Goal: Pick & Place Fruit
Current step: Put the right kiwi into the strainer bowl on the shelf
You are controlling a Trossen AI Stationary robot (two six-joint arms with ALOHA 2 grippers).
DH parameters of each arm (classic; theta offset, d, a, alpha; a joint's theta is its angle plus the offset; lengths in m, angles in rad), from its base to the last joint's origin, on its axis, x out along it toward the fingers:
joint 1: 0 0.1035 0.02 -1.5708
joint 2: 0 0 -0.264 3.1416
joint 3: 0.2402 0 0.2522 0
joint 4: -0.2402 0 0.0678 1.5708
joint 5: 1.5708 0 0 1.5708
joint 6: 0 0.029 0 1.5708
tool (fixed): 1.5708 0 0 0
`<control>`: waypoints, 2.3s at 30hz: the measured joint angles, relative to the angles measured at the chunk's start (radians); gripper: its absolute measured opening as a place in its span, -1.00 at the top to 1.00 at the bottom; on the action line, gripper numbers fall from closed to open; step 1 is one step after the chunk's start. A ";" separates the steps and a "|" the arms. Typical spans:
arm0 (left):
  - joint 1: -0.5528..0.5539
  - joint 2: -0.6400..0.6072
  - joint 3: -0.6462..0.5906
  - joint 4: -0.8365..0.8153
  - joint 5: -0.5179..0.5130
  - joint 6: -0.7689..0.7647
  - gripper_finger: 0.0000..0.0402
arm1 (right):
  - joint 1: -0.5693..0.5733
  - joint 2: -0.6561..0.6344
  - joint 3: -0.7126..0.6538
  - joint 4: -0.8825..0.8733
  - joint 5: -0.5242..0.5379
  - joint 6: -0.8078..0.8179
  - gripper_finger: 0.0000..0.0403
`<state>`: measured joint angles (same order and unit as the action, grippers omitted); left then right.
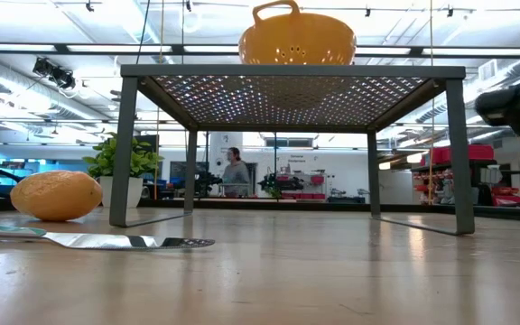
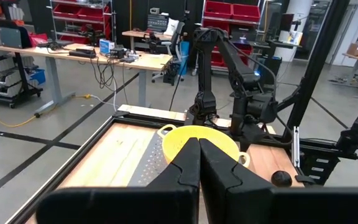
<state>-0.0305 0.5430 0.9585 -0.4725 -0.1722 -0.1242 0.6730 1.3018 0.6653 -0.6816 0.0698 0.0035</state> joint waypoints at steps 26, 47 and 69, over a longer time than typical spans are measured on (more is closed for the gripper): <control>0.000 0.000 0.000 0.000 -0.006 -0.003 0.98 | 0.000 0.000 -0.107 0.171 -0.020 -0.001 -0.54; 0.000 0.000 0.000 0.000 -0.019 0.003 0.98 | 0.000 0.000 -0.107 0.171 -0.023 0.018 -0.34; 0.000 0.000 0.000 0.000 -0.018 0.031 0.99 | 0.000 0.000 -0.106 0.171 -0.056 0.031 -0.31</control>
<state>-0.0307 0.5430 0.9585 -0.4728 -0.1902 -0.0929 0.6727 1.3018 0.5591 -0.5110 0.0135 0.0349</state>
